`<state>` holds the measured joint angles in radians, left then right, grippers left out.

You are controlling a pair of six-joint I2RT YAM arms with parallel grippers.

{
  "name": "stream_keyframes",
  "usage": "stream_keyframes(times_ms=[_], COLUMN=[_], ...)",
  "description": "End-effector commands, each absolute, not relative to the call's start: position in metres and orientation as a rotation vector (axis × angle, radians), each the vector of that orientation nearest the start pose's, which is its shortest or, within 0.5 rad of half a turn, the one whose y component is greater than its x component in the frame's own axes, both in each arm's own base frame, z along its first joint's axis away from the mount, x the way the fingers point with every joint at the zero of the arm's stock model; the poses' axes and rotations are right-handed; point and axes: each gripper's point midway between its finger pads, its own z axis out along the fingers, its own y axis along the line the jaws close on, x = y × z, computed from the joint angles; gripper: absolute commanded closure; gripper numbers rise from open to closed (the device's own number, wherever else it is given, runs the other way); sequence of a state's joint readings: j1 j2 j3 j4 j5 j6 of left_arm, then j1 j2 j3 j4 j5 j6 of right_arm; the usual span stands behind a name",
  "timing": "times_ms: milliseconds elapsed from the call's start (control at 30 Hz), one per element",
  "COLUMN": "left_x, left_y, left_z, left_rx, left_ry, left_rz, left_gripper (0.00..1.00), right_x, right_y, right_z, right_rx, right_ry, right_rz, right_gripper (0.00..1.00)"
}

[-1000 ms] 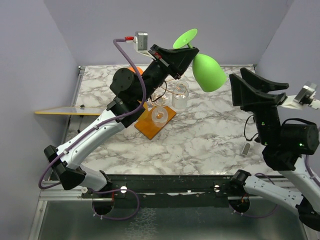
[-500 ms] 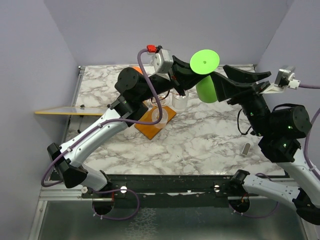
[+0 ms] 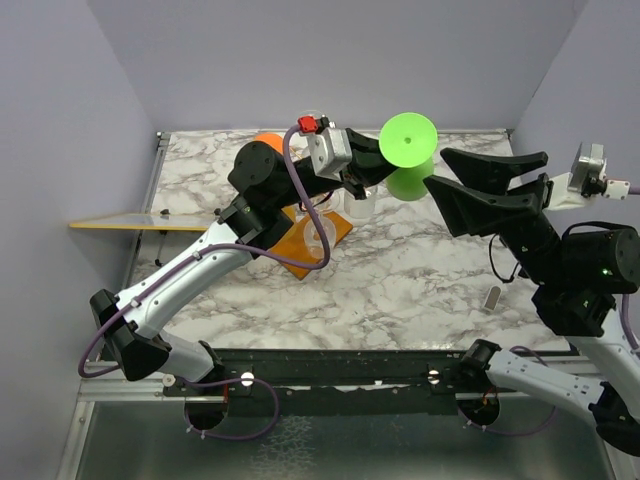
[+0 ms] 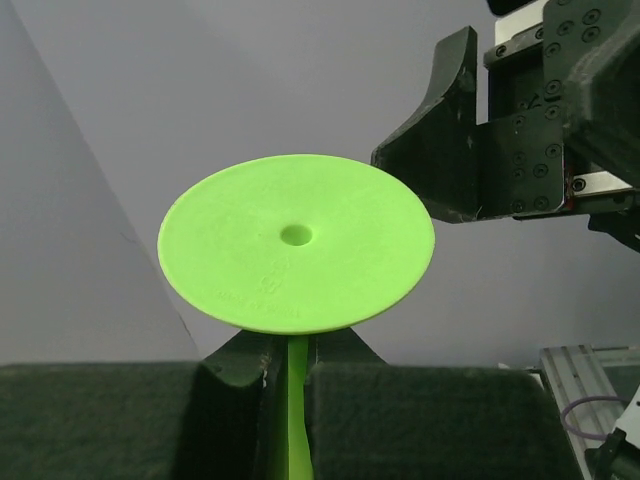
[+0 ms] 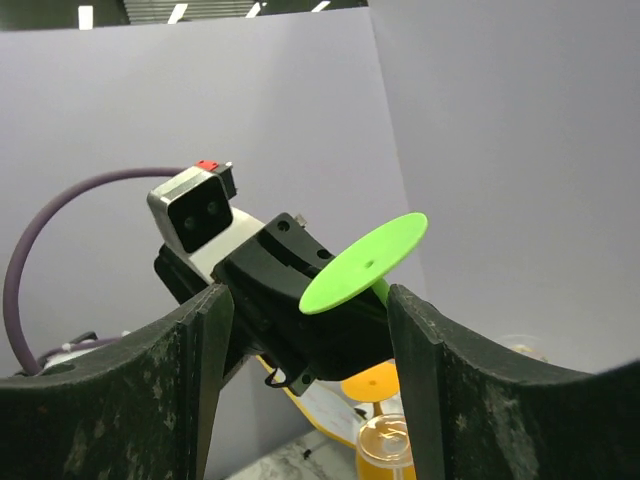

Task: Place the wine glass upside down on the wine glass rack

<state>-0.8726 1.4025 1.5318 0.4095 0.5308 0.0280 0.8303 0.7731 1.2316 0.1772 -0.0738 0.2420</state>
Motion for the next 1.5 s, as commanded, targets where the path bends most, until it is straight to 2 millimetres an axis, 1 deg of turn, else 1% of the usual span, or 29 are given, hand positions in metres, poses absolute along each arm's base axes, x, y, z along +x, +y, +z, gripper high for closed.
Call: stream_keyframes(times_ms=[0, 167, 267, 467, 700, 767, 800, 867, 933, 1033, 1067, 1167, 1233, 1267, 1367, 1467], left_x=[0.189, 0.185, 0.183, 0.188, 0.198, 0.202, 0.205, 0.209, 0.218, 0.226, 0.228, 0.232, 0.236, 0.237, 0.24, 0.239], left_y=[-0.378, -0.38, -0.382, -0.382, -0.387, -0.386, -0.385, -0.383, -0.379, -0.375, -0.374, -0.37, -0.363, -0.36, -0.343, -0.32], left_z=[0.551, 0.549, 0.545, 0.537, 0.531, 0.532, 0.532, 0.532, 0.536, 0.531, 0.528, 0.519, 0.515, 0.514, 0.513, 0.516], left_rx=[0.983, 1.021, 1.048, 1.071, 1.054, 1.027, 1.011, 0.983, 0.919, 0.873, 0.861, 0.83, 0.793, 0.774, 0.693, 0.609], left_ry=[0.627, 0.585, 0.562, 0.533, 0.572, 0.601, 0.618, 0.645, 0.696, 0.748, 0.767, 0.813, 0.846, 0.861, 0.906, 0.932], left_rz=[-0.993, -0.976, -0.959, -0.883, -0.881, -0.882, -0.881, -0.878, -0.875, -0.869, -0.872, -0.867, -0.855, -0.849, -0.829, -0.801], left_gripper=[1.0, 1.0, 1.0, 1.0, 1.0, 0.98, 0.91, 0.79, 0.63, 0.37, 0.32, 0.2, 0.14, 0.12, 0.05, 0.01], right_x=[0.167, 0.191, 0.196, 0.203, 0.204, 0.205, 0.206, 0.208, 0.213, 0.226, 0.23, 0.242, 0.248, 0.25, 0.263, 0.276], right_y=[0.196, 0.19, 0.19, 0.198, 0.202, 0.202, 0.202, 0.2, 0.197, 0.195, 0.195, 0.193, 0.192, 0.19, 0.187, 0.194], right_z=[0.575, 0.57, 0.568, 0.559, 0.557, 0.558, 0.558, 0.559, 0.56, 0.557, 0.558, 0.559, 0.562, 0.566, 0.567, 0.565], right_rx=[-0.164, 0.05, 0.103, 0.141, 0.145, 0.146, 0.149, 0.151, 0.153, 0.175, 0.177, 0.205, 0.221, 0.232, 0.266, 0.271], right_ry=[0.998, 1.117, 1.145, 1.256, 1.293, 1.29, 1.286, 1.27, 1.249, 1.248, 1.244, 1.229, 1.21, 1.186, 1.159, 1.146], right_rz=[1.129, 1.158, 1.173, 1.185, 1.196, 1.195, 1.193, 1.174, 1.131, 1.057, 1.035, 0.983, 0.954, 0.942, 0.882, 0.836], right_gripper=[0.34, 0.44, 0.53, 0.8, 0.98, 0.99, 0.99, 0.99, 0.99, 0.99, 0.99, 0.99, 0.99, 0.99, 0.99, 0.99])
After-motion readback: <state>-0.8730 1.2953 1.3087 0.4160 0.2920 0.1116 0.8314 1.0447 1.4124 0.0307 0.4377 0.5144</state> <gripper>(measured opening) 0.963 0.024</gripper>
